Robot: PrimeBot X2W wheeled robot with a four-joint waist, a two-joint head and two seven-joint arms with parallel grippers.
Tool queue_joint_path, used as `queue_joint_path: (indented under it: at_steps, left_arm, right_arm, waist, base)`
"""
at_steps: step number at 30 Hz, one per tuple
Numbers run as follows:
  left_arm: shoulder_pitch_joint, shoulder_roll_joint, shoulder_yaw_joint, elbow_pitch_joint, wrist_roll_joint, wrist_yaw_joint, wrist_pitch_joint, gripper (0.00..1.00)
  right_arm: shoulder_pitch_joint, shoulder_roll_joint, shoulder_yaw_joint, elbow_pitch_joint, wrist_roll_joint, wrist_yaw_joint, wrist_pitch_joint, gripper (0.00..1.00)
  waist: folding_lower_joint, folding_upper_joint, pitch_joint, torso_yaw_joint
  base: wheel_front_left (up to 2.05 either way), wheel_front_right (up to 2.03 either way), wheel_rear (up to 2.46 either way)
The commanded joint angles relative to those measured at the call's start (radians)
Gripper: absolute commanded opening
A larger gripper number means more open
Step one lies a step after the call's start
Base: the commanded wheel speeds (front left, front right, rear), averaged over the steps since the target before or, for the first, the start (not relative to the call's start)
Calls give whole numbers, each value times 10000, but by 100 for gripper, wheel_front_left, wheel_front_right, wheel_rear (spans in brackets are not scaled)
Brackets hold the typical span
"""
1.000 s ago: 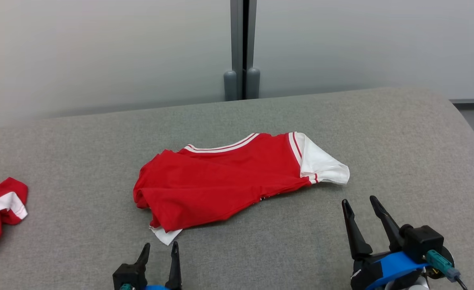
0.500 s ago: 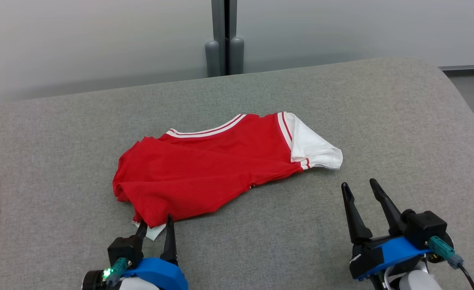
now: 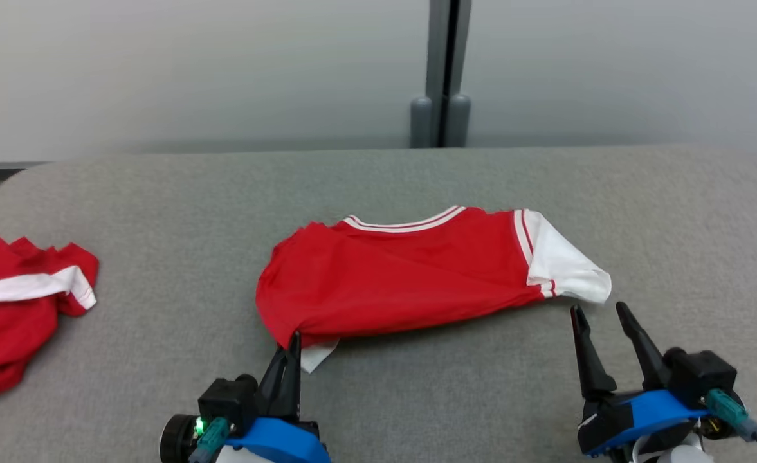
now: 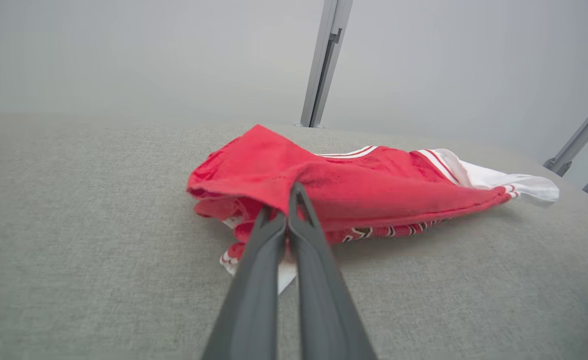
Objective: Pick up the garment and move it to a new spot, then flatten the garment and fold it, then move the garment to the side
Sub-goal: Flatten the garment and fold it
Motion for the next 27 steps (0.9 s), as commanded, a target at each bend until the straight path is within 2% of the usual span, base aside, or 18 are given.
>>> queue_joint_path:
  at_steps: [1, 7, 11, 18, 19, 20, 21, 22, 27]
  left_arm:
    - [106, 1, -83, -68, -28, -61, -26, 0]
    - [381, -1, -142, 330, -394, 24, -26, 0]
    - [37, -2, -11, 986, -709, 206, -28, 0]
    - [-654, 10, 865, 2143, -1030, 985, -26, 0]
    - [-753, 1, 996, 2320, -934, 1085, -26, 20]
    - [-859, 5, 1087, 2420, -921, 1165, -28, 48]
    - [-889, 4, 1178, 2545, -866, 1237, -28, 83]
    - [-896, -1, 1237, 2606, -812, 1272, -28, 100]
    - [-539, -2, 1493, 2093, -449, 1508, -28, 100]
  right_arm:
    - [54, -15, -70, 15, 21, 1, -42, 100]
    - [-122, -11, 70, 53, 253, 1, -39, 100]
    - [-287, -23, 399, 30, 281, 1, -39, 100]
    - [-531, -17, 361, 55, -22, 1, -39, 100]
    - [-551, -15, 333, 67, -56, 1, -40, 100]
    - [-553, -15, 258, 65, -91, 1, -39, 100]
    - [-559, -15, 203, 64, -111, 1, -40, 100]
    - [-550, -15, 141, 66, -130, 1, -39, 100]
    - [-437, -13, -5, 21, -250, 1, -40, 100]
  waist:
    - [2, -1, 50, 211]
    - [2, -1, 114, 524]
    - [2, -1, 362, 198]
    - [2, -1, 694, -530]
    - [2, -1, 689, -614]
    - [2, -1, 678, -667]
    - [2, -1, 658, -721]
    - [2, -1, 640, -750]
    - [2, -1, 391, -741]
  base:
    - [0, 0, 0]
    - [0, 0, 0]
    - [0, 0, 0]
    - [0, 0, 0]
    - [0, 0, 0]
    - [0, 0, 0]
    - [0, 0, 0]
    - [0, 0, 0]
    - [0, 0, 0]
